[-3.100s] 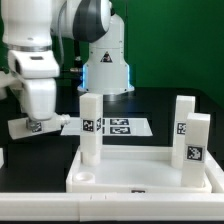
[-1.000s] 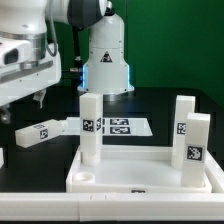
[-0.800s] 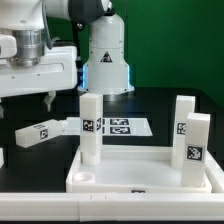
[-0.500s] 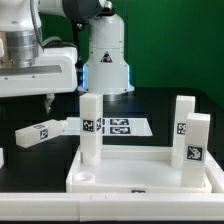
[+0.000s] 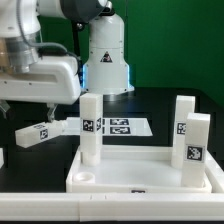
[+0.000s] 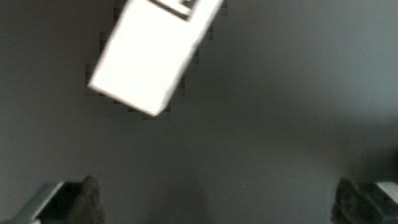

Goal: Assemble desk

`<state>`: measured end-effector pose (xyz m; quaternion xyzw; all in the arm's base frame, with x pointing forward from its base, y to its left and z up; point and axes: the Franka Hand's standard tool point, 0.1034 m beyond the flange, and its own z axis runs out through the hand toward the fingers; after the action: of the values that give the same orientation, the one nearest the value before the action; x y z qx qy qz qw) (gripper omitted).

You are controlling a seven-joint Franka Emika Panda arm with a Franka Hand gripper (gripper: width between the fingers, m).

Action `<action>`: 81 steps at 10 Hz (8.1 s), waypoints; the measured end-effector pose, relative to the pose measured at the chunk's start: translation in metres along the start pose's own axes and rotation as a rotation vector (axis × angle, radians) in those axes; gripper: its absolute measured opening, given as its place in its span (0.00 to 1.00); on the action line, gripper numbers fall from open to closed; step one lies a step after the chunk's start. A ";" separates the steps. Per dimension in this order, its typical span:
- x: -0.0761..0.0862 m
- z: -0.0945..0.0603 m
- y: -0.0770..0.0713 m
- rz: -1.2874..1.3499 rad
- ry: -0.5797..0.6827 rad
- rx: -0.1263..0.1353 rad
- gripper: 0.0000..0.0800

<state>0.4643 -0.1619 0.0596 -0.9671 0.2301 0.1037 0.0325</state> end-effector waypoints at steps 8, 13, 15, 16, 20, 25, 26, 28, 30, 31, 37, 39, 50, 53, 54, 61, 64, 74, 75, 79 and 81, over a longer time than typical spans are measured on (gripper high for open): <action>-0.017 0.006 0.022 0.171 -0.295 0.153 0.81; -0.018 0.020 0.032 0.171 -0.672 0.208 0.81; -0.009 0.032 0.042 0.188 -0.687 0.222 0.81; -0.008 0.032 0.041 0.186 -0.686 0.221 0.81; -0.025 0.050 0.043 0.262 -0.807 0.296 0.81; -0.027 0.054 0.042 0.258 -0.819 0.294 0.57; -0.028 0.054 0.042 0.258 -0.820 0.294 0.35; -0.027 0.054 0.041 0.258 -0.816 0.293 0.35; -0.019 0.028 0.033 0.231 -0.786 0.297 0.35; -0.009 -0.004 0.026 0.202 -0.731 0.308 0.35; 0.027 -0.060 -0.006 0.076 -0.246 0.252 0.36; 0.058 -0.111 -0.040 -0.016 -0.013 0.237 0.36; 0.056 -0.121 -0.153 -0.026 0.671 0.134 0.36; 0.065 -0.118 -0.162 -0.114 0.670 0.101 0.36; 0.069 -0.113 -0.170 -0.148 0.677 0.086 0.36; 0.063 -0.091 -0.173 -0.184 0.676 0.056 0.36; 0.064 -0.082 -0.164 -0.203 0.665 0.036 0.36; 0.060 -0.059 -0.162 -0.210 0.699 0.015 0.43; 0.059 -0.059 -0.163 -0.208 0.664 0.020 0.43; 0.066 -0.071 -0.167 -0.189 0.406 0.040 0.80; 0.066 -0.065 -0.160 -0.180 0.250 0.030 0.81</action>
Offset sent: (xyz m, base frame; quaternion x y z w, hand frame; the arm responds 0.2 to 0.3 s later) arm 0.0000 0.0000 0.0000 0.0000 0.0000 0.0000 1.0000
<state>0.6058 -0.0555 0.1114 -0.9885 0.1465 -0.0244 0.0274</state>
